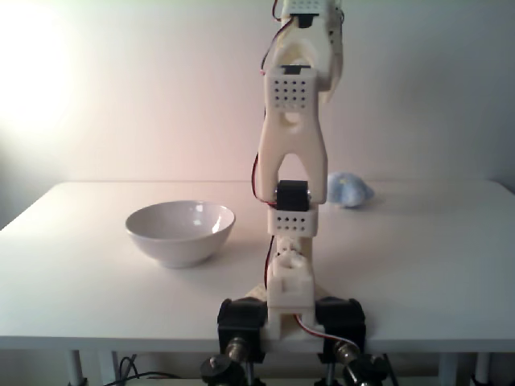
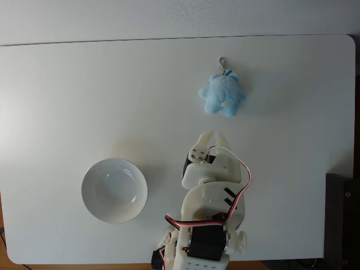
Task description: Grasp a skyblue doll and put it into the bowl.
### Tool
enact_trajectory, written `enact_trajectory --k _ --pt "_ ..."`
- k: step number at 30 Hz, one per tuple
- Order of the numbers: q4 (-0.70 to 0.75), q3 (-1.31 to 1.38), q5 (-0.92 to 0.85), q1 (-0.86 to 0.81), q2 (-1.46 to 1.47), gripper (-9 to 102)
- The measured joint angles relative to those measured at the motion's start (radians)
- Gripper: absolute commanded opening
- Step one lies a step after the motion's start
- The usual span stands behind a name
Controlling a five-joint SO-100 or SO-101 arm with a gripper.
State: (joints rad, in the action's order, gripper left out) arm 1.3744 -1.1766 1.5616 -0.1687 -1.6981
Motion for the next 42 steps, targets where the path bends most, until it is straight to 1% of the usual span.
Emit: enact_trajectory --k 10,13,30,34,42 --pt "0.0 0.238 0.0 -0.049 0.262 0" --pt "0.0 0.278 0.0 -0.072 0.322 0" --pt "0.0 0.466 0.0 -0.081 0.595 0" --pt "0.0 0.532 0.0 -0.084 0.67 7" --pt "0.0 0.584 0.0 -0.114 0.704 30"
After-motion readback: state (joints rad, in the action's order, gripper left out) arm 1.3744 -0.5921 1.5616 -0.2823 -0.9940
